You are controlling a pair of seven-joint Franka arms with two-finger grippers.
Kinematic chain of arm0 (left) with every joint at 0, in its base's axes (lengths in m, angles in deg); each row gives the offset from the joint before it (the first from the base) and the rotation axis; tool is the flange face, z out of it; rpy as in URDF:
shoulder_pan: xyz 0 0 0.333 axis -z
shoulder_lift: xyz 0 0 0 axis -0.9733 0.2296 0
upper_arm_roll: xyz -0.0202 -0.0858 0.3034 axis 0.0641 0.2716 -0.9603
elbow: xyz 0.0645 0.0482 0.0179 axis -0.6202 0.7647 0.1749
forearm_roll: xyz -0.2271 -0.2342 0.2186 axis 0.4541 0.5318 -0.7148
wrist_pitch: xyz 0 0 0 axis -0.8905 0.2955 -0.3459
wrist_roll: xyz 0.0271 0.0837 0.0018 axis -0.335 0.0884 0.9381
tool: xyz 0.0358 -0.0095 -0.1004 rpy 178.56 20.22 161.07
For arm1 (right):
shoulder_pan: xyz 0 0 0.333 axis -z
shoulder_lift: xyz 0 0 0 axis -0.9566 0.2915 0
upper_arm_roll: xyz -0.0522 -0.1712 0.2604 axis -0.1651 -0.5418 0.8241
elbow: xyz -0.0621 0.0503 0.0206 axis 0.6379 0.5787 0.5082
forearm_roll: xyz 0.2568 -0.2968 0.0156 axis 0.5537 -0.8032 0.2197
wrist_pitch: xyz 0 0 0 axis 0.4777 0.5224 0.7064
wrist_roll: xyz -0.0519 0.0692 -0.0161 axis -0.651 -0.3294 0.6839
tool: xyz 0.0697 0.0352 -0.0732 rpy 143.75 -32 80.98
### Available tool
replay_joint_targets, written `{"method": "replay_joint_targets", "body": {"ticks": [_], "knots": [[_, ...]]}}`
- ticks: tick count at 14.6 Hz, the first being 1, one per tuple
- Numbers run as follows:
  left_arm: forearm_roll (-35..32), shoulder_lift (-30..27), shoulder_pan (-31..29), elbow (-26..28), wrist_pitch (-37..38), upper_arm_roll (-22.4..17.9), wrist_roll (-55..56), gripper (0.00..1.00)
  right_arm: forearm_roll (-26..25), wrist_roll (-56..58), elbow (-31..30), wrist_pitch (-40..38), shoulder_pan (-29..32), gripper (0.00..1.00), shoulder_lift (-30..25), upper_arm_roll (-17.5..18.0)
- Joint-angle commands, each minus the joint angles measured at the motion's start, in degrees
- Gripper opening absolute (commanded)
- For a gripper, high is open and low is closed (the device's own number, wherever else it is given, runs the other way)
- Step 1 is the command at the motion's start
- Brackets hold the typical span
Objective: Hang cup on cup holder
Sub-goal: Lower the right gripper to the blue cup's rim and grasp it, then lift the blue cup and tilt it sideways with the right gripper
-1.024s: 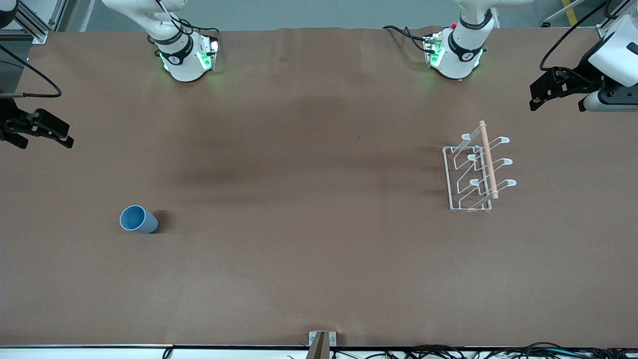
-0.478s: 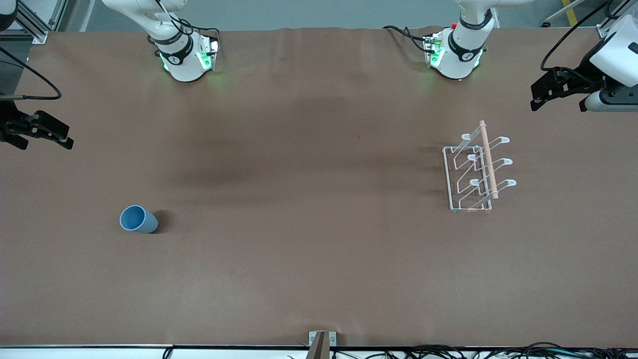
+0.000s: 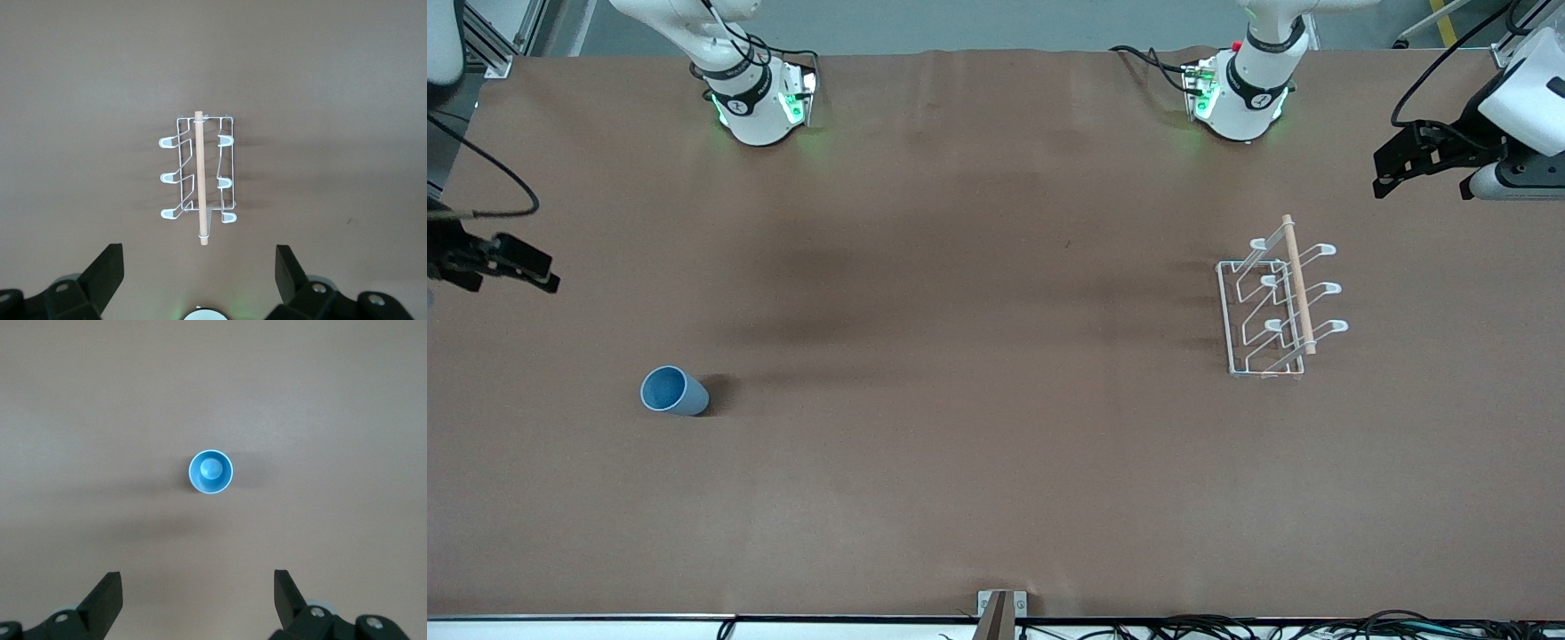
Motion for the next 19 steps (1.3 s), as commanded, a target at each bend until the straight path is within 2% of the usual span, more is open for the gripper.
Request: {"method": "replay_joint_targets", "body": {"ticks": [1, 7, 11, 16, 18, 19], "knots": [[-0.1, 0.8, 0.2, -1.4, 0.4, -0.2, -0.9, 1.00, -0.1, 0.6, -1.0, 5.0, 1.4, 1.00, 4.8, 0.4], [0.1, 1.0, 0.2, -1.4, 0.6, -0.2, -0.9, 1.00, -0.1, 0.8, -7.6, 18.9, 1.9, 1.00, 14.2, 0.5], [-0.1, 1.3, 0.3, -1.4, 0.6, -0.2, -0.7, 1.00, -0.1, 1.0, -8.5, 24.4, 2.5, 0.99, 20.6, 0.5], [-0.4, 1.3, 0.5, -1.4, 0.6, -0.1, -0.6, 1.00, -0.1, 1.5, -14.8, 30.1, 3.1, 0.97, 20.9, 0.5], [-0.4, 1.3, 0.2, -1.4, 0.6, -0.1, -0.7, 1.00, 0.0, 1.6, -15.9, 30.3, 3.6, 0.91, 20.9, 0.6], [-0.3, 1.3, 0.2, -1.4, 0.6, -0.1, -0.7, 1.00, 0.0, 1.6, -16.7, 30.4, 3.8, 0.83, 20.9, 0.6]]}}
